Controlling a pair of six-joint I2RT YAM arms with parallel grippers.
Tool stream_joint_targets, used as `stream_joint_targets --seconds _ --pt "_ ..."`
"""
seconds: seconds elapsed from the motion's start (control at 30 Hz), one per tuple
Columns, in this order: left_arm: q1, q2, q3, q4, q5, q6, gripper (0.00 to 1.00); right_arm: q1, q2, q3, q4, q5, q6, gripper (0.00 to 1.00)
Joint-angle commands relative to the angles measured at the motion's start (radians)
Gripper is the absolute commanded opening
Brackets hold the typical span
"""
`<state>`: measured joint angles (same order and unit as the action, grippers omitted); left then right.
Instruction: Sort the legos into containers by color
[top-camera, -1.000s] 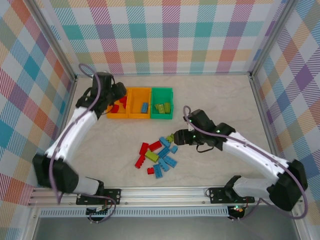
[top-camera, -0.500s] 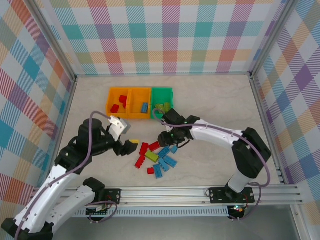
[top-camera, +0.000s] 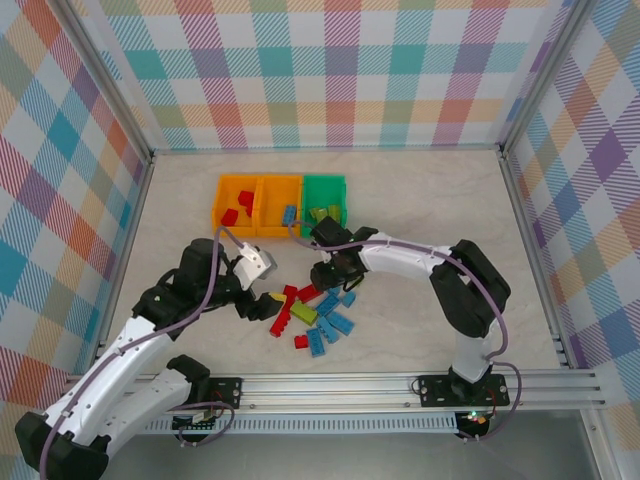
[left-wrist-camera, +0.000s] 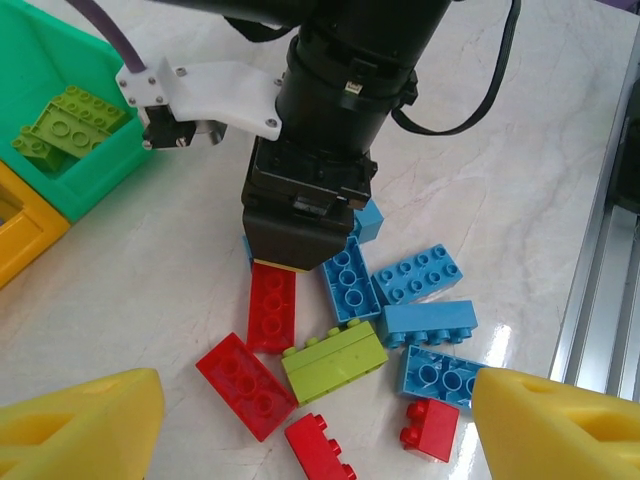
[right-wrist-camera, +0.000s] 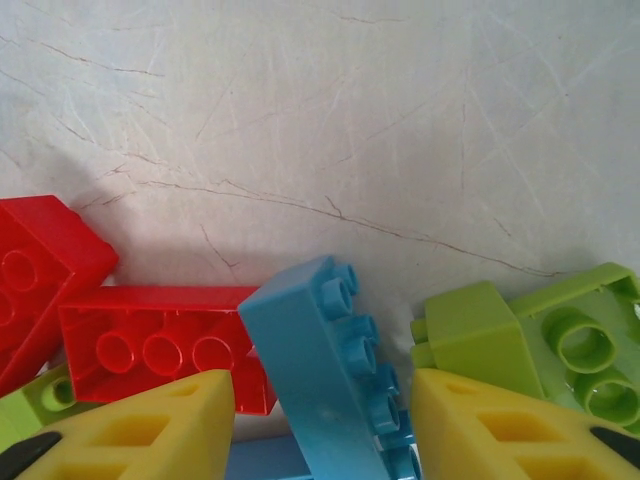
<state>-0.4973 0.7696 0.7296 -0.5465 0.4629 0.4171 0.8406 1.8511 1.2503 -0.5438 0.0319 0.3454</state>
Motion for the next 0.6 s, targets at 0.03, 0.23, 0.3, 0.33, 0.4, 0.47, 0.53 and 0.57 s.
stream_joint_targets --seconds 0.03,0.23,0.3,0.33,0.4,0.47,0.53,0.57 --pt "-0.007 -0.041 -0.01 0.035 0.01 0.023 0.82 0.008 0.057 0.012 -0.056 0.057 -0.039 0.44" --pt "-0.007 -0.055 -0.019 0.04 -0.006 0.022 0.82 0.014 0.059 0.018 -0.076 0.075 -0.055 0.37" --pt "-0.007 -0.053 -0.018 0.039 -0.01 0.02 0.82 0.017 0.063 0.031 -0.093 0.083 -0.062 0.35" --pt "-0.007 -0.053 -0.018 0.039 -0.013 0.02 0.83 0.02 0.065 0.04 -0.107 0.083 -0.068 0.35" --pt "-0.007 -0.055 -0.019 0.039 -0.013 0.019 0.83 0.031 0.066 0.051 -0.141 0.085 -0.083 0.35" --pt "-0.007 -0.055 -0.021 0.039 -0.013 0.017 0.83 0.042 0.058 0.039 -0.158 0.083 -0.098 0.35" --pt "-0.007 -0.055 -0.022 0.039 -0.013 0.017 0.83 0.049 0.049 0.028 -0.173 0.082 -0.108 0.37" --pt "-0.007 -0.054 -0.022 0.039 -0.013 0.017 0.83 0.052 0.045 0.021 -0.178 0.082 -0.114 0.4"
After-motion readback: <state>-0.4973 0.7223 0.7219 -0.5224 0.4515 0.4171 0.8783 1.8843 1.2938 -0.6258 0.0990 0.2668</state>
